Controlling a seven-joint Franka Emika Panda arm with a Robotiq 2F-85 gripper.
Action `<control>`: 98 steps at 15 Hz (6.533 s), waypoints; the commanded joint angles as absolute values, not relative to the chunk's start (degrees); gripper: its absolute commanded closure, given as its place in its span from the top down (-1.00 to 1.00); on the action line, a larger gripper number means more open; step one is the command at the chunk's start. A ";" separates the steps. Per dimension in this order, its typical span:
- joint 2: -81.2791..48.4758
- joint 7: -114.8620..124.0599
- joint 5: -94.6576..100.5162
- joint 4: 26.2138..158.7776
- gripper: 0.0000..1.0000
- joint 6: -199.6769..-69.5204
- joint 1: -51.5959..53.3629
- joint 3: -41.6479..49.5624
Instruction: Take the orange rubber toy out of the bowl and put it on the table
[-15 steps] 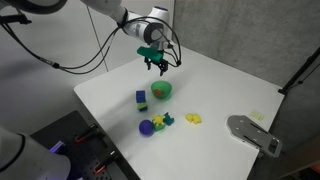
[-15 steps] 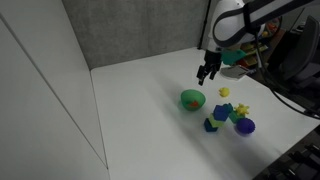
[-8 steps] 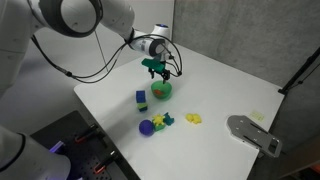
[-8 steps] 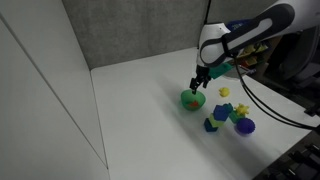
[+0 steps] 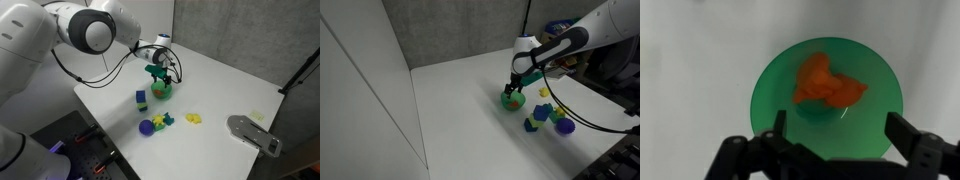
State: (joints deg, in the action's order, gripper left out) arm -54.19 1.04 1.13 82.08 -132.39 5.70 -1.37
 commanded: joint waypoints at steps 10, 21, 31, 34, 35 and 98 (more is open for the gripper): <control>-60.13 2.74 2.85 76.16 1.00 -127.49 8.00 0.37; -61.95 1.78 5.22 76.11 1.00 -122.68 8.52 0.70; -63.64 2.00 6.22 75.14 1.00 -128.29 8.50 0.92; -63.25 1.67 5.45 75.40 1.00 -132.22 7.98 0.37; -63.03 1.39 5.12 75.52 1.00 -132.96 7.73 0.07; -25.59 -6.09 -1.60 111.05 1.00 -124.93 -6.72 0.80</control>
State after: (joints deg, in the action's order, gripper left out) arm -28.99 -3.90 0.15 110.21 -128.24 -6.72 1.75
